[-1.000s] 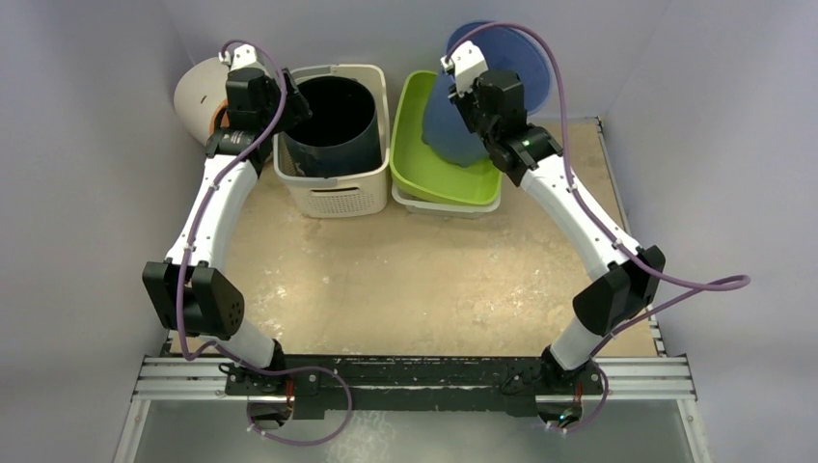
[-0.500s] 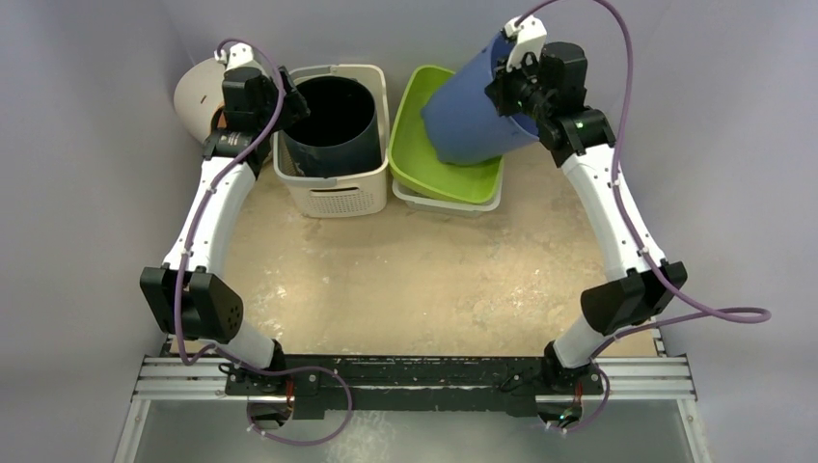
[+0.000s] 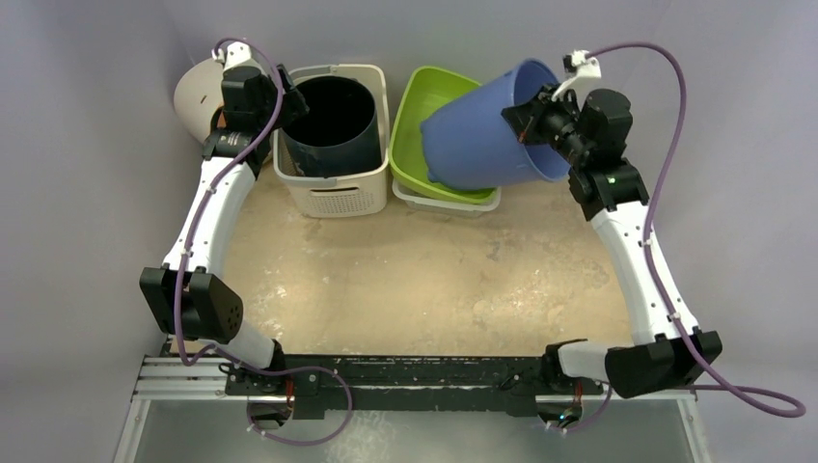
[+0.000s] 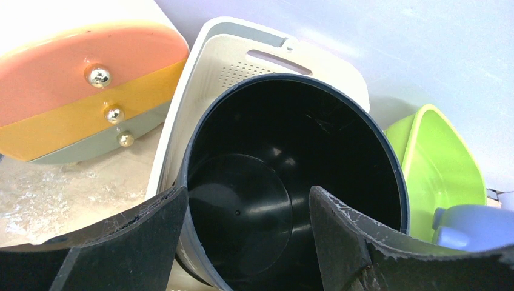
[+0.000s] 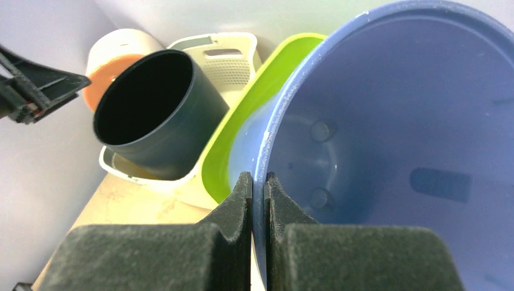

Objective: Turn the large container upside down

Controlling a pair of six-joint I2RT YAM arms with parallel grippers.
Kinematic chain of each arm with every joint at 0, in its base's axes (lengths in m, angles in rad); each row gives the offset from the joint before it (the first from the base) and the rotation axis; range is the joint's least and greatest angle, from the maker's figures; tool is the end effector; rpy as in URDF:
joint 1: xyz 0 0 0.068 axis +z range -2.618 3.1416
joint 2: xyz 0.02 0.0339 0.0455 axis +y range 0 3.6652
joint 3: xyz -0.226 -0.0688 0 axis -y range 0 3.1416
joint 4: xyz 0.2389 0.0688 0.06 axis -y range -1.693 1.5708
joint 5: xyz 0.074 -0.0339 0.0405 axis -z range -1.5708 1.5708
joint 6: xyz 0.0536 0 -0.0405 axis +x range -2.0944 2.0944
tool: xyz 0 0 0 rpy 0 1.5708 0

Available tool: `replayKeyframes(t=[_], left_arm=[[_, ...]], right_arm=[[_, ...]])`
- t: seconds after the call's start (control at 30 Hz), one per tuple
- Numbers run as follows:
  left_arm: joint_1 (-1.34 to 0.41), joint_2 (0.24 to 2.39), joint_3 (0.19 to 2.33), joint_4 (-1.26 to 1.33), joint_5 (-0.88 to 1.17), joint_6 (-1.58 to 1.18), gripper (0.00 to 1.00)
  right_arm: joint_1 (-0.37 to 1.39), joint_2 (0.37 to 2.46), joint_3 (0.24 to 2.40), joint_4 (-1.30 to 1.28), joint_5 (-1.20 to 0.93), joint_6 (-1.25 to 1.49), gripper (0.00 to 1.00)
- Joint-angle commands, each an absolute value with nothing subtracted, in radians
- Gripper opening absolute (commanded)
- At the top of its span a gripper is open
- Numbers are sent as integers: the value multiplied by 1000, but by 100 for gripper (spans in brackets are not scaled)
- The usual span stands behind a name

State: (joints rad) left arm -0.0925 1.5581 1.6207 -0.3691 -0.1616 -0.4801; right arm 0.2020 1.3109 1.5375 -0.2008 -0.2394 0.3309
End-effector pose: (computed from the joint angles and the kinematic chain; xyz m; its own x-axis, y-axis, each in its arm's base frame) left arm 0.3720 -0.0258 0.3760 -0.2380 -0.4357 -0.8680 -0.1934 0.8971 -0.3973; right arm 0.2985 0.0741 0.4473 -0.1149 0.2987 -0.9474 -0.4122 0.8534 0.3190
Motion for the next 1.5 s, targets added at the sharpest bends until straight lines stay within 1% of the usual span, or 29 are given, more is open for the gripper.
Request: replayKeyframes(t=[0.0, 0.1, 0.17, 0.23, 0.37, 0.47, 0.6, 0.77, 0.93, 1.1, 1.2, 1.47], left_arm=[[-95, 1538, 1634, -309, -162, -496, 73], [-95, 1538, 1629, -302, -164, -495, 73], [-95, 1539, 1625, -297, -165, -497, 73], [-95, 1542, 1623, -294, -166, -499, 73], [-95, 1548, 1623, -292, -167, -498, 73], [-95, 1554, 1621, -292, -176, -494, 73], [-95, 1565, 1623, -286, -177, -494, 73], [-95, 1577, 1629, -286, -184, -490, 73], [-95, 1589, 1628, -291, -186, -483, 73], [-96, 1600, 1631, -294, -191, -474, 73], [-95, 1609, 1640, -298, -193, -469, 73], [-95, 1627, 1654, -309, -196, -462, 73]], right_arm=[[150, 1253, 1379, 38, -279, 497, 0], [122, 1241, 1296, 47, -257, 513, 0], [82, 1246, 1255, 52, -283, 528, 0], [17, 1252, 1187, 103, -362, 569, 0], [-110, 1293, 1038, 276, -583, 685, 0], [-153, 1325, 977, 378, -663, 725, 0], [-187, 1379, 975, 387, -669, 712, 0], [-216, 1446, 997, 292, -605, 654, 0], [-254, 1494, 981, 243, -531, 628, 9], [-291, 1572, 948, 264, -520, 645, 11], [-300, 1610, 942, 274, -508, 651, 18], [-315, 1686, 897, 301, -496, 640, 18]])
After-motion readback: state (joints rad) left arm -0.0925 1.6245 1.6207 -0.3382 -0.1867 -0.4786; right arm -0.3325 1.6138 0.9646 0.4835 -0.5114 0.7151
